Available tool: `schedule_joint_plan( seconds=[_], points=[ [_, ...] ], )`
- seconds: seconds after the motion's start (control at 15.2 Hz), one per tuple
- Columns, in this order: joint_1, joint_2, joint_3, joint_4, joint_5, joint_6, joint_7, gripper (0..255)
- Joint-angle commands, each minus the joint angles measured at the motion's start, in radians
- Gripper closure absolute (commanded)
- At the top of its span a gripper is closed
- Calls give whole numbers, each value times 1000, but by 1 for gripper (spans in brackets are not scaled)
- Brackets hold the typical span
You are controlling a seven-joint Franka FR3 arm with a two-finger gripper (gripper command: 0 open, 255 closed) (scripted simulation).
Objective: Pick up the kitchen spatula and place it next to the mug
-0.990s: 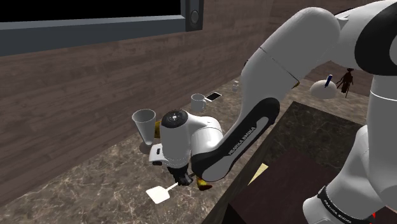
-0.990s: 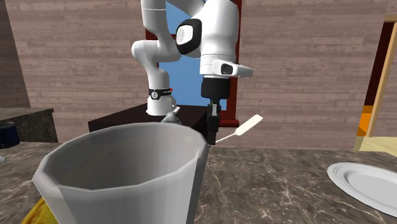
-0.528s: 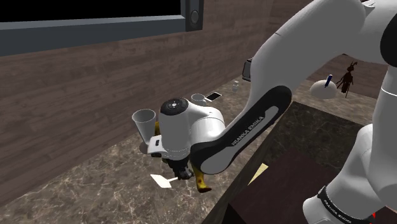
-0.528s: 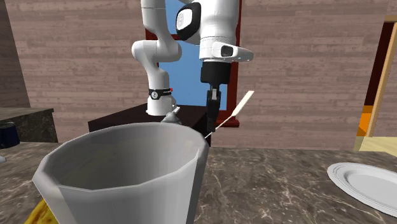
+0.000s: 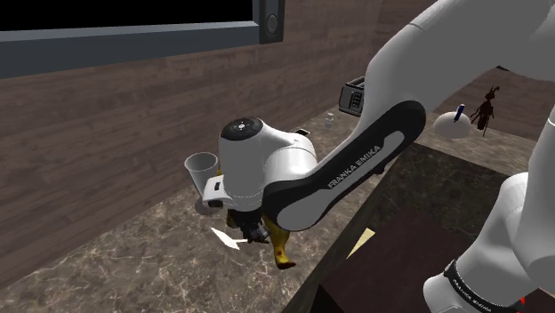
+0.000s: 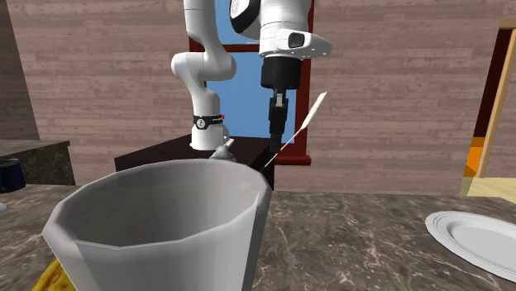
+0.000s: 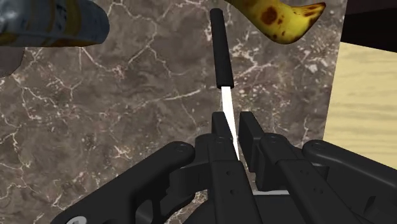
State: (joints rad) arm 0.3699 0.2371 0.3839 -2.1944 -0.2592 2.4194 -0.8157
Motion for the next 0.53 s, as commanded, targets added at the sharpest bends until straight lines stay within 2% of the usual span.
schedule_joint_plan(
  seconds=[0.0, 0.46],
  points=[
    [-18, -35, 1, -36, 19, 6, -28, 255],
    [-123, -193, -42, -243, 103, 86, -224, 255]
  ],
)
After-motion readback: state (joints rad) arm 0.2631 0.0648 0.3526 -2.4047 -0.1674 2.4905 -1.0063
